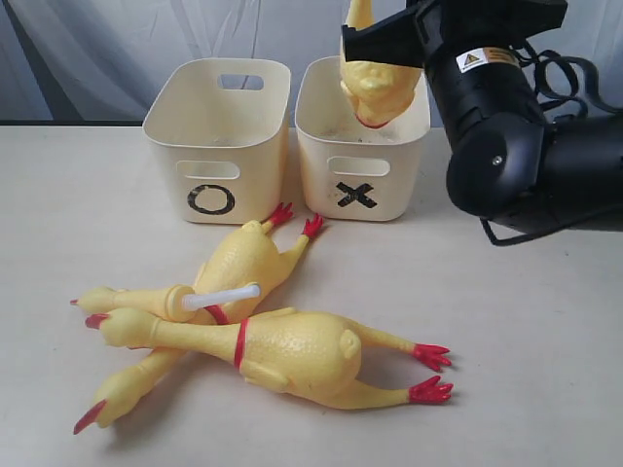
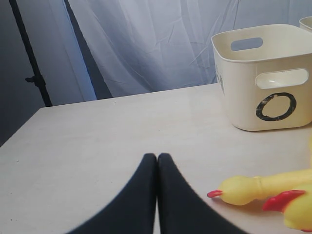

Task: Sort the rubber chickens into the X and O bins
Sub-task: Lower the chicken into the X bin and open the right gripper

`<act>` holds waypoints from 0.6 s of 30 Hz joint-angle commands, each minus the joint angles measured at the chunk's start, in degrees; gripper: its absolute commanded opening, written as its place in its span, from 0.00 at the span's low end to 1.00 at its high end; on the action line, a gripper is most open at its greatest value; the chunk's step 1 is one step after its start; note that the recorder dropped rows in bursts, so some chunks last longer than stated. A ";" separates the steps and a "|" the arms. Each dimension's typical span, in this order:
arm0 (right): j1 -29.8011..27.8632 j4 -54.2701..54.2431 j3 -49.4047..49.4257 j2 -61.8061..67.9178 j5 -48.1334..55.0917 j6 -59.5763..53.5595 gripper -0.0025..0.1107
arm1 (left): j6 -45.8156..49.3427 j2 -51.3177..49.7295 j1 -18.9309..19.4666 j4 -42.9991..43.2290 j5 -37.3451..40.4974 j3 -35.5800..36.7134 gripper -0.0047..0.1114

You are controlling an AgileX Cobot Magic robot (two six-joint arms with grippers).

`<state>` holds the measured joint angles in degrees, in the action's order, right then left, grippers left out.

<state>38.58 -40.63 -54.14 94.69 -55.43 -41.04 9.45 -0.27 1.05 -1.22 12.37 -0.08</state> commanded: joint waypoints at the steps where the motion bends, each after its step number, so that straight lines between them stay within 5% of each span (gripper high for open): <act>1: -1.94 1.60 -4.38 3.07 -1.22 0.84 0.01 | -0.07 0.27 -0.03 -0.02 -0.54 0.08 0.04; 18: -5.90 -4.19 -12.47 12.89 6.51 -3.57 0.01 | -0.07 0.27 -0.03 -0.02 -0.54 0.08 0.04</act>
<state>33.79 -43.70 -66.05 107.36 -49.47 -43.60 9.45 -0.27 1.05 -1.22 12.37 -0.08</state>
